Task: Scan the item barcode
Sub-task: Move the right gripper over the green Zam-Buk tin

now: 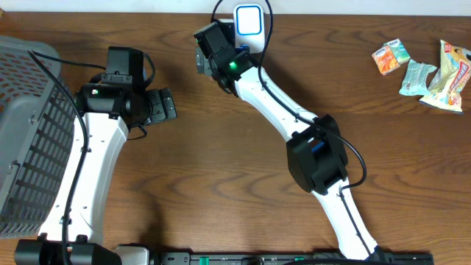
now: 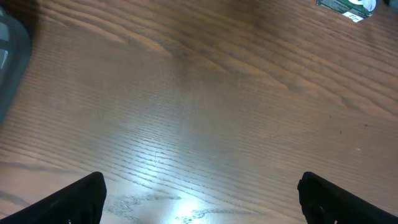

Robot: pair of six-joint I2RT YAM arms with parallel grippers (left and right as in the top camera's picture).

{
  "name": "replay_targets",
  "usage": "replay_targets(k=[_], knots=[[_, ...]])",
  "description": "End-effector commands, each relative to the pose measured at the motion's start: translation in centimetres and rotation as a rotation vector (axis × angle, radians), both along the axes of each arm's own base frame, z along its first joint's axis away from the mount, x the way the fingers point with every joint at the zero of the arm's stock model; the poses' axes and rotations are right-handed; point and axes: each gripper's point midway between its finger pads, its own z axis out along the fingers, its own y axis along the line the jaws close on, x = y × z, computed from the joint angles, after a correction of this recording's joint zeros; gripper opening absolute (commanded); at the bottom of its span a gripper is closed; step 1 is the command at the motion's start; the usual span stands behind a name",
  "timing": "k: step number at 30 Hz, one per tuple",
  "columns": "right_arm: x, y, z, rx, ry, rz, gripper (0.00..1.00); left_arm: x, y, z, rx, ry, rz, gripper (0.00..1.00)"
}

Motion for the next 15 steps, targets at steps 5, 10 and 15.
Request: replay_targets(k=[5, 10, 15], knots=[[0.0, 1.8, -5.6, 0.051, 0.078, 0.031, 0.93, 0.1, 0.2, 0.0, 0.014, 0.002, 0.0, 0.98], [0.1, 1.2, -7.0, 0.01, 0.076, 0.004, 0.95, 0.1, 0.2, 0.0, 0.014, 0.002, 0.0, 0.98], [-0.1, 0.7, -8.3, -0.008, 0.098, -0.001, 0.91, 0.1, 0.2, 0.0, 0.014, 0.002, 0.0, 0.98]])
